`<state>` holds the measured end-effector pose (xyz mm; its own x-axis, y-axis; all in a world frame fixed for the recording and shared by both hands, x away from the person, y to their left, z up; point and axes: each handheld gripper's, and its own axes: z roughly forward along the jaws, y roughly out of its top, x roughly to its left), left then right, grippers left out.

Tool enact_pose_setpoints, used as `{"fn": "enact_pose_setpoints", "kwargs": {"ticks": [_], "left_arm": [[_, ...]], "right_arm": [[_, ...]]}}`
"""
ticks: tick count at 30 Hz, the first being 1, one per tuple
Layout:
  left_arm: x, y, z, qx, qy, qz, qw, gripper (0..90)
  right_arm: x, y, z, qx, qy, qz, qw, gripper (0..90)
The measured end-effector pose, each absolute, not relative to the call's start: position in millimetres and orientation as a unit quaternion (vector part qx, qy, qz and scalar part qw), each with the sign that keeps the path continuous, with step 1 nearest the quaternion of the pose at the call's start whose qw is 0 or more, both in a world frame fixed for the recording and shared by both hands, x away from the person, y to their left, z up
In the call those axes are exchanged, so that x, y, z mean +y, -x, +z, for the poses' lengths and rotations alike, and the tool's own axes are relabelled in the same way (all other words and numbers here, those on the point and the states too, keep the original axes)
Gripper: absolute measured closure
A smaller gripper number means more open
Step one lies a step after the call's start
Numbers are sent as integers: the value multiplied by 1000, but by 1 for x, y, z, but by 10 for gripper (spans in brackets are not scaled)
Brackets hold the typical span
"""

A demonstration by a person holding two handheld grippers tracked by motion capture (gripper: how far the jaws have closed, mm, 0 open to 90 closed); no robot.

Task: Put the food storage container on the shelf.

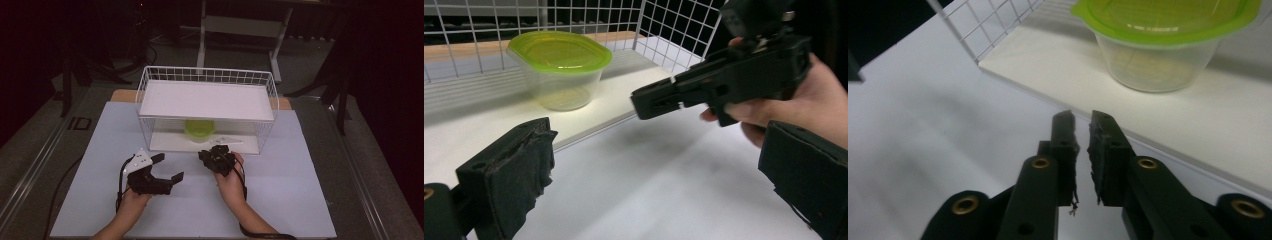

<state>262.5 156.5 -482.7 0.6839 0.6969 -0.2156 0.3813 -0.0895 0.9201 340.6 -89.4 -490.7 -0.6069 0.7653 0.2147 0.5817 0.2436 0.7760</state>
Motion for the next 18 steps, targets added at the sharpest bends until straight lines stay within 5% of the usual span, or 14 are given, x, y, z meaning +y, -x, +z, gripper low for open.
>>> {"fn": "enact_pose_setpoints", "kwargs": {"ticks": [9, 13, 18], "left_arm": [[158, -258, -480, 351, -736, 141, 562, 22], [162, -257, -477, 348, -735, 135, 566, 23], [166, -256, -478, 349, -735, 126, 568, 23]], "right_arm": [[-104, -323, -474, 777, -406, 466, 120, 497], [-112, -317, -471, 770, -385, 494, 122, 281], [-117, -312, -473, 773, -377, 501, 94, 204]]}}
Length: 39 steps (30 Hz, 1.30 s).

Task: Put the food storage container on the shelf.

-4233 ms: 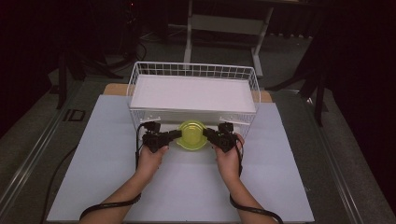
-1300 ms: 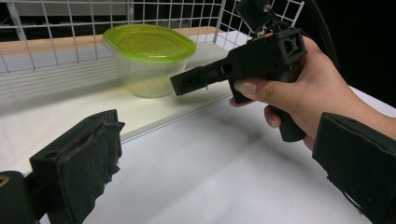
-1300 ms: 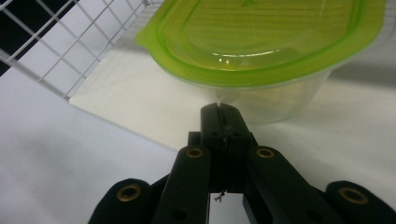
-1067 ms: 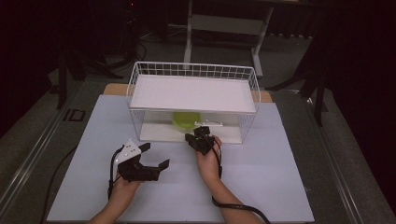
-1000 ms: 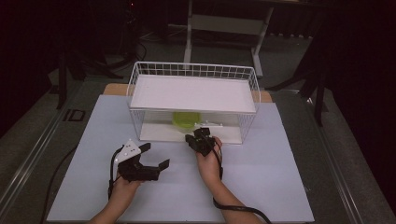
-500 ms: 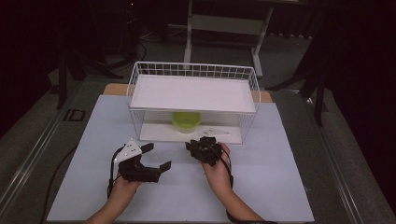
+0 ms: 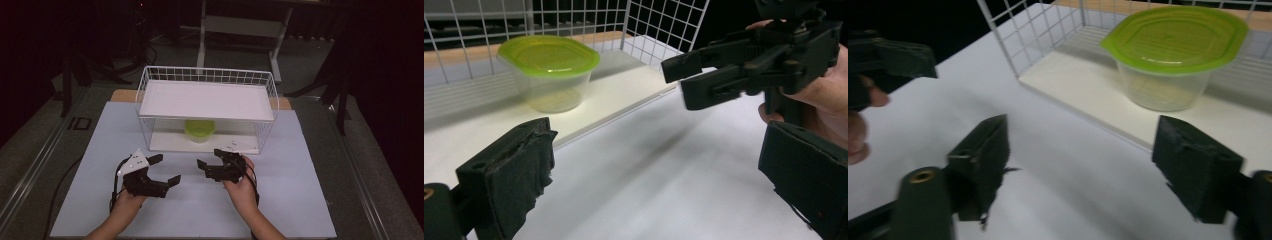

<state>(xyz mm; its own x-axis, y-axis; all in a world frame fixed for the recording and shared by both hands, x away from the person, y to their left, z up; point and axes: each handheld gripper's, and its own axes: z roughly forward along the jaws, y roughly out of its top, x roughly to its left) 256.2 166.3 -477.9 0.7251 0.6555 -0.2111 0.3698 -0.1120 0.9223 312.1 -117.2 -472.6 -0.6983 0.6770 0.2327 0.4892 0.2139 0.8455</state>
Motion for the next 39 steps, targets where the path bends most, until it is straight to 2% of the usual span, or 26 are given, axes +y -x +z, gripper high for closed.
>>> {"fn": "enact_pose_setpoints", "kwargs": {"ticks": [17, 24, 39], "left_arm": [[183, -238, -484, 354, -737, 107, 566, 23], [190, -229, -492, 351, -741, 97, 564, 23], [205, -212, -494, 333, -745, 95, 570, 23]], "right_arm": [[-153, -284, -479, 781, -365, 498, 93, 185], [-170, -266, -477, 785, -356, 495, 113, 185], [-195, -243, -474, 782, -359, 495, 122, 185]]}}
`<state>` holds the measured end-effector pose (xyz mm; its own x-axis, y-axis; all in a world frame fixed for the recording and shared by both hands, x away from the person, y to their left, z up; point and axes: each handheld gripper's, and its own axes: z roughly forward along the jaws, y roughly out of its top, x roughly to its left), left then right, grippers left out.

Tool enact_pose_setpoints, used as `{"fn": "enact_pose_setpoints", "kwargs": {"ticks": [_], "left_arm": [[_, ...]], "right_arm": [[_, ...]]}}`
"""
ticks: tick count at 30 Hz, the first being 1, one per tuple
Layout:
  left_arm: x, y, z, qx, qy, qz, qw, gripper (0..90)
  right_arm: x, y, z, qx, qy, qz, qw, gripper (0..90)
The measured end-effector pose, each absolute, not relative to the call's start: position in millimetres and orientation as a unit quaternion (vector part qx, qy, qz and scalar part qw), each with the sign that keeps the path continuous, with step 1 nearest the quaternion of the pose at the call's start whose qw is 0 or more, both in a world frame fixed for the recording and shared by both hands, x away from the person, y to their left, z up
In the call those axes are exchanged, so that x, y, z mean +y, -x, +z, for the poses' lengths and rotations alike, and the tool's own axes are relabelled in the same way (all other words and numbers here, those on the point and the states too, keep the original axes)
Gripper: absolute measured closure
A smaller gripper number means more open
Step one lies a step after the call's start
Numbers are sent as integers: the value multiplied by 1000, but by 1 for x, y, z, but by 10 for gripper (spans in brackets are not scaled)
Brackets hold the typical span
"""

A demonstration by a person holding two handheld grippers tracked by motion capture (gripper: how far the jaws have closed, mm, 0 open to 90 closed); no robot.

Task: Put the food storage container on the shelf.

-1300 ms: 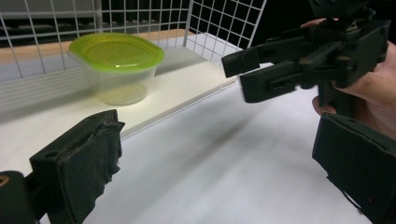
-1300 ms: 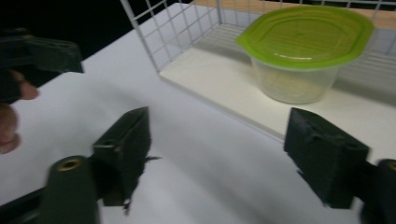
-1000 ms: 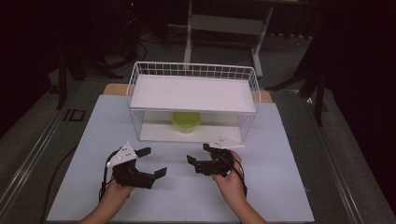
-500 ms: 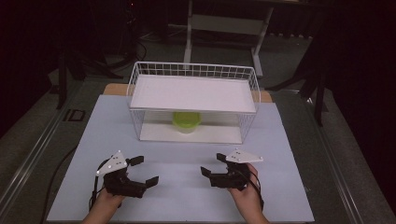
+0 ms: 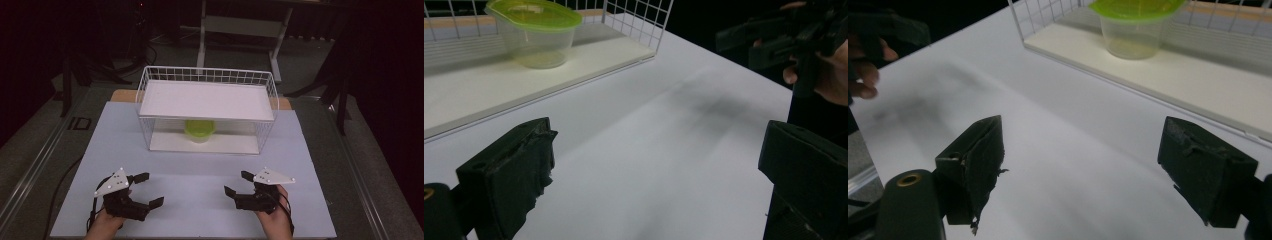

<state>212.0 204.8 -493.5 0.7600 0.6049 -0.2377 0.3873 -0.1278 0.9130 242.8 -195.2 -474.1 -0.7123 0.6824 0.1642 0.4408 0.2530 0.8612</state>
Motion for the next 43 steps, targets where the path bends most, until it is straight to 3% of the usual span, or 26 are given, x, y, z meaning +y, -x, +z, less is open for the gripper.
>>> {"fn": "enact_pose_setpoints", "kwargs": {"ticks": [23, 43], "left_arm": [[214, -211, -503, 331, -740, 119, 574, 23], [222, -209, -498, 316, -737, 129, 583, 23]], "right_arm": [[-215, -248, -495, 785, -341, 500, 133, 184], [-220, -257, -504, 786, -352, 496, 109, 184]]}}
